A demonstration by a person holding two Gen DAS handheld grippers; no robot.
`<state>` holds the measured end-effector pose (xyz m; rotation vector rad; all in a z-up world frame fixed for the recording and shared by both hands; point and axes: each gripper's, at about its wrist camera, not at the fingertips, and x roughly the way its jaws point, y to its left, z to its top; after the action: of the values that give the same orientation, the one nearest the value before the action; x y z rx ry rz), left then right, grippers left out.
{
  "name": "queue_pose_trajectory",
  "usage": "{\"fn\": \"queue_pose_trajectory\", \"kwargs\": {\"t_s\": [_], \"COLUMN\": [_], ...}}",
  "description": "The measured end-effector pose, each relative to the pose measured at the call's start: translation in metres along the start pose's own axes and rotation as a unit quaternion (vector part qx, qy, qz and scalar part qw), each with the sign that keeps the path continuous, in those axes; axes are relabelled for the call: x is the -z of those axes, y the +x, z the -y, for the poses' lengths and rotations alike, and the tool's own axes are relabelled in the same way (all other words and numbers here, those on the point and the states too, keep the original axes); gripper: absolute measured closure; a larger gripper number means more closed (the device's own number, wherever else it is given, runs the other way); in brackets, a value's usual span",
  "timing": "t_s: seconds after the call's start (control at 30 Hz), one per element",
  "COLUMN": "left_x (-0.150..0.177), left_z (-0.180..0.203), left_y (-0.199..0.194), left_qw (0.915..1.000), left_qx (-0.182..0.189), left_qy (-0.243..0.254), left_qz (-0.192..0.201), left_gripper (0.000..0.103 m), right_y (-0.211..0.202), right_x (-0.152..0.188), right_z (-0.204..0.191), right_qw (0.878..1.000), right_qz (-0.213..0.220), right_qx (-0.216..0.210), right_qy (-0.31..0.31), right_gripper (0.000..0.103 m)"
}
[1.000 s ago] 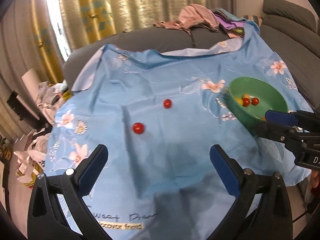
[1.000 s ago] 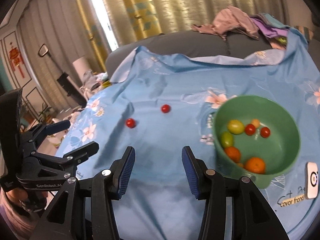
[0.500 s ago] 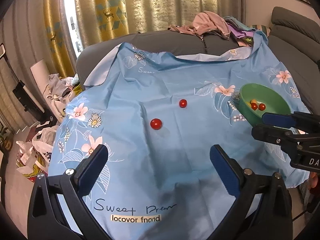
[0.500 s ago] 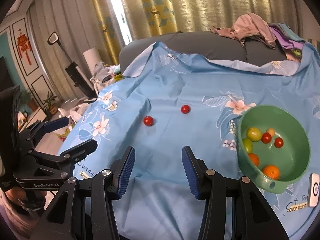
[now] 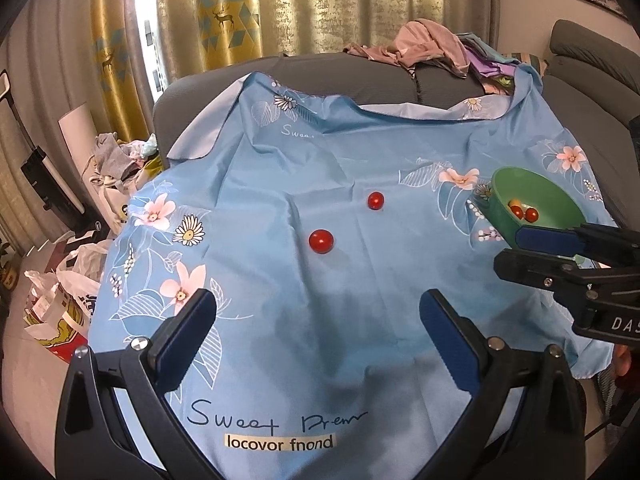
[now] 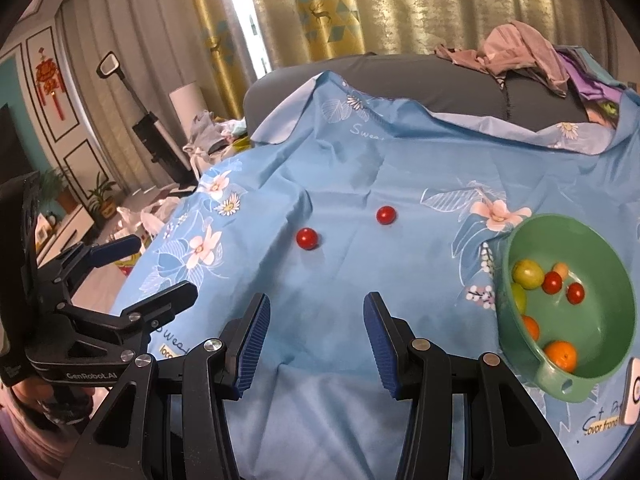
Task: Organize fruits
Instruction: 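Move both tools back toward the last two cherry tomatoes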
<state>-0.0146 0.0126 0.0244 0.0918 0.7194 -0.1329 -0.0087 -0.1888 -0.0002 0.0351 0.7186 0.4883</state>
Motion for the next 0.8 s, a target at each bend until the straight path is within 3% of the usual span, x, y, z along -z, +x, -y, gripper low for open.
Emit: {"fn": "queue_pose_trajectory", "kwargs": {"t_s": [0.8], "left_x": [-0.009], "left_z": [-0.012], "left_y": [0.047], "left_qw": [0.9994], "left_qx": [0.010], "left_qy": [0.007], "left_qz": [-0.031], "left_gripper": [0.001], "right_y": [0.049], "right_x": [-0.018], "right_z": [0.009], "right_qw": [1.000], "right_qz": [-0.025], "right_qx": [-0.007], "right_qy": [0.007], "right_gripper": [0.054]}}
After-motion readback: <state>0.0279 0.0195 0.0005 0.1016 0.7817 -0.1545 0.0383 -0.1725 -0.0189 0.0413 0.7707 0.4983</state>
